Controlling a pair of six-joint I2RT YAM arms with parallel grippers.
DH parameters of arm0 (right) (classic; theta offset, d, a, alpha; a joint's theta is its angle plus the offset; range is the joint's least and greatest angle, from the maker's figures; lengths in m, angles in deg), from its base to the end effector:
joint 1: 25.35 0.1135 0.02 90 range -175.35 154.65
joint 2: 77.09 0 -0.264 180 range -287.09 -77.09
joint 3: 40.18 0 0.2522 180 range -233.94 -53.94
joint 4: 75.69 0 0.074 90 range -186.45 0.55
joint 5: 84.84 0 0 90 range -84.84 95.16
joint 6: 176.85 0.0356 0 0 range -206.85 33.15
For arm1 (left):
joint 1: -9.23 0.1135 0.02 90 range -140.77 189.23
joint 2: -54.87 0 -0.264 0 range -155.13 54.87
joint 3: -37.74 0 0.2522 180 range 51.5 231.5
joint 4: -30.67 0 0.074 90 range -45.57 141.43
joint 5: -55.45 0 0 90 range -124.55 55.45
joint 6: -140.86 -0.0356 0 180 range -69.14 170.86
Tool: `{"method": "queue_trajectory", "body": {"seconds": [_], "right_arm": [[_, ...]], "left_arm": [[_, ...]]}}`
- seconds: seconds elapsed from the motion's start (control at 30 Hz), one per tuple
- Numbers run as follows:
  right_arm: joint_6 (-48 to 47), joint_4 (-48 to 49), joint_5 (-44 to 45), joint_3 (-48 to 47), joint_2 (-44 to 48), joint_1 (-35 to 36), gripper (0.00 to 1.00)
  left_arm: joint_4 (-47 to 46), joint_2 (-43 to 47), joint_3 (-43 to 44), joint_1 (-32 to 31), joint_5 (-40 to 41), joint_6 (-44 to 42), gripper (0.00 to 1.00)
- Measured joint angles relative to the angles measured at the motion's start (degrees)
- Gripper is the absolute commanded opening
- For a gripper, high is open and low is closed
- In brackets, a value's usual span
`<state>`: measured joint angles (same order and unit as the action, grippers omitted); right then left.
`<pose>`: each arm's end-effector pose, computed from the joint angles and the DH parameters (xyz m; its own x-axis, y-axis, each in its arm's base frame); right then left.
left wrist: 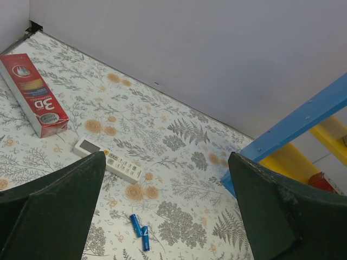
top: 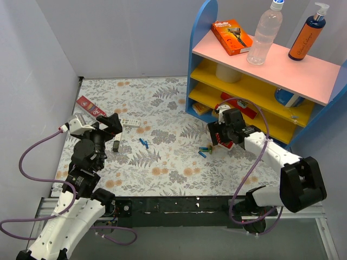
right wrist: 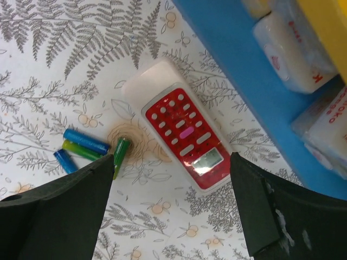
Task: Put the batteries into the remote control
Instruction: Pick up the remote control from the center of the board.
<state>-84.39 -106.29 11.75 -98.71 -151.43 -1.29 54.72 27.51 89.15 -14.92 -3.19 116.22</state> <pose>0.2453 0.1050 0.2198 -0.6750 -0.2547 -0.6924 -0.3041 0.9512 -0.0535 0.1173 -0.0323 0.3376 0.1141 -0.9018 -0.4169 -0.0523 0.4136 -0.9089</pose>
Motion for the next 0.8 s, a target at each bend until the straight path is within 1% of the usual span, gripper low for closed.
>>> {"method": "queue_trajectory", "body": {"seconds": [0.1, 0.37, 0.5, 0.53, 0.57, 0.67, 0.73, 0.77, 0.8], "right_arm": [[-3.19, 0.2, 0.85, -2.21, -3.41, 0.09, 0.86], [-7.61, -2.14, 0.74, -5.01, -13.4, 0.09, 0.86], [-8.87, -2.86, 2.03, -6.27, -15.91, 0.13, 0.86], [-9.05, -2.99, 2.21, -6.6, -16.31, 0.13, 0.86], [-9.42, -3.19, 2.49, -7.1, -16.92, 0.13, 0.83], [-10.4, -3.26, 2.91, -8.11, -18.29, 0.13, 0.82], [-10.45, -3.65, 2.05, -8.74, -19.21, -0.02, 0.76], [-10.49, -3.91, 1.68, -8.92, -19.39, -0.04, 0.69], [-10.56, -4.13, 1.14, -9.07, -19.52, -0.02, 0.67]], "left_arm": [[-0.2, 0.39, -0.55, -0.15, -0.55, -0.22, 0.98], [-0.28, 0.68, -0.61, -0.92, -0.92, -0.83, 0.98], [-0.33, 1.01, -0.68, -1.22, -0.98, -1.05, 0.98], [-0.35, 1.09, -0.68, -1.22, -1.01, -1.07, 0.98], [-0.39, 1.16, -0.68, -1.25, -1.05, -1.09, 0.98], [-0.46, 1.25, -0.68, -1.4, -1.18, -1.2, 0.98], [-0.44, 1.25, -0.7, -1.55, -1.27, -1.27, 0.98], [-0.44, 1.25, -0.72, -1.55, -1.36, -1.29, 0.98], [-0.46, 1.25, -0.74, -1.6, -1.38, -1.29, 0.98]]}}
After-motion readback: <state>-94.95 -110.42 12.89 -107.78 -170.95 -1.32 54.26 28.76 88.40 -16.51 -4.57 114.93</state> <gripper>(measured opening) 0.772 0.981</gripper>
